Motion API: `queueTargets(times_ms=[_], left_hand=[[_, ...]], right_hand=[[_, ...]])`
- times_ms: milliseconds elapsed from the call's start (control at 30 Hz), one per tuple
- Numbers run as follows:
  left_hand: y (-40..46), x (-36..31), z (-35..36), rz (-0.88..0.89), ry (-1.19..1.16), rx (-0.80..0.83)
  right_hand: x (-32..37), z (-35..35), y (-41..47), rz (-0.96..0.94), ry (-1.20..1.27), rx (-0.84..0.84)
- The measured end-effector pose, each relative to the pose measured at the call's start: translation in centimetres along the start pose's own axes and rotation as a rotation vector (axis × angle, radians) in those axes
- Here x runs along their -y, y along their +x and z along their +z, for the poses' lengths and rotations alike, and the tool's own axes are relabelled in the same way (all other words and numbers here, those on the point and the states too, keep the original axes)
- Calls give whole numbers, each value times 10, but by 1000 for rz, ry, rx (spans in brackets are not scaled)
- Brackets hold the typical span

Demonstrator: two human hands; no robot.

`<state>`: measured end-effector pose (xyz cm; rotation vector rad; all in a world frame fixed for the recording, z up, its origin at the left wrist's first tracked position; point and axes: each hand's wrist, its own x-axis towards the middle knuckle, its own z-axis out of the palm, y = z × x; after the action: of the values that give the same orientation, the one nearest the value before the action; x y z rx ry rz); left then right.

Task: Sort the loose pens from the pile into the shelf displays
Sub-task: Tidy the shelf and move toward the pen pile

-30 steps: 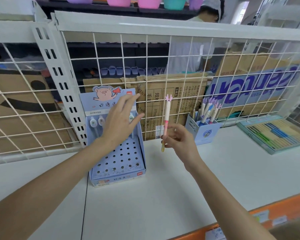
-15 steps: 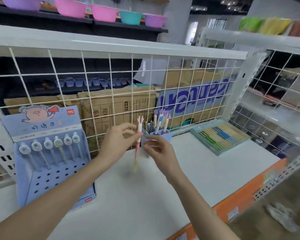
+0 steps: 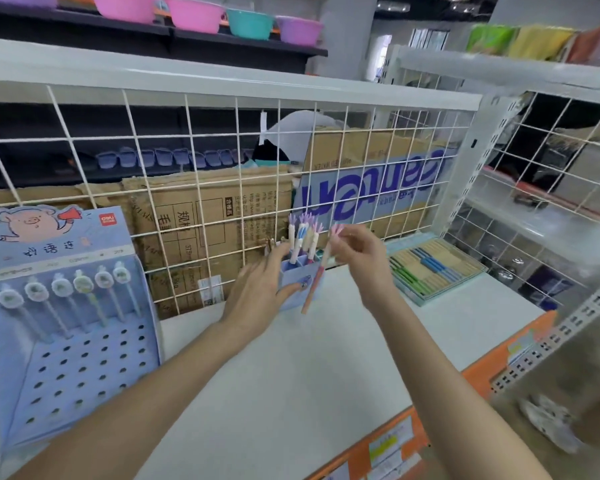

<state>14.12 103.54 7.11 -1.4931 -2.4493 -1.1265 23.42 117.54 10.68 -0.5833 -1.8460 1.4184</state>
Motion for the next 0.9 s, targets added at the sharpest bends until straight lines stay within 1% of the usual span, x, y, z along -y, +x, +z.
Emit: queueTargets(times_ms=[33, 67, 133, 233, 300, 433, 500, 633, 733, 800, 833, 900], left_hand=[[3, 5, 3, 51, 141, 6], [5, 11, 9, 87, 223, 13], [8, 20, 21, 87, 289, 57], [4, 29, 33, 113, 428, 120], [0, 37, 39, 170, 539, 77], [-2, 41, 41, 226, 647, -21], [-1, 40, 41, 214, 694, -18], [1, 38, 42, 197, 729, 2], [1, 40, 44, 158, 735, 22], [1, 32, 42, 121, 718, 83], [1, 28, 41, 96, 721, 144], [3, 26, 42, 60, 776, 190]], right_hand=[[4, -4, 10, -8, 17, -57], [7, -6, 19, -14, 30, -110], [13, -7, 36, -34, 50, -182], [14, 2, 51, -53, 61, -200], [13, 5, 55, -68, 85, -212], [8, 6, 60, -122, 109, -287], [-3, 9, 59, -122, 29, -259], [-31, 15, 49, -26, -237, -141], [-44, 17, 42, 27, -318, -128], [-46, 18, 40, 35, -343, -138], [-47, 18, 41, 32, -375, -142], [-48, 18, 45, 32, -467, -145]])
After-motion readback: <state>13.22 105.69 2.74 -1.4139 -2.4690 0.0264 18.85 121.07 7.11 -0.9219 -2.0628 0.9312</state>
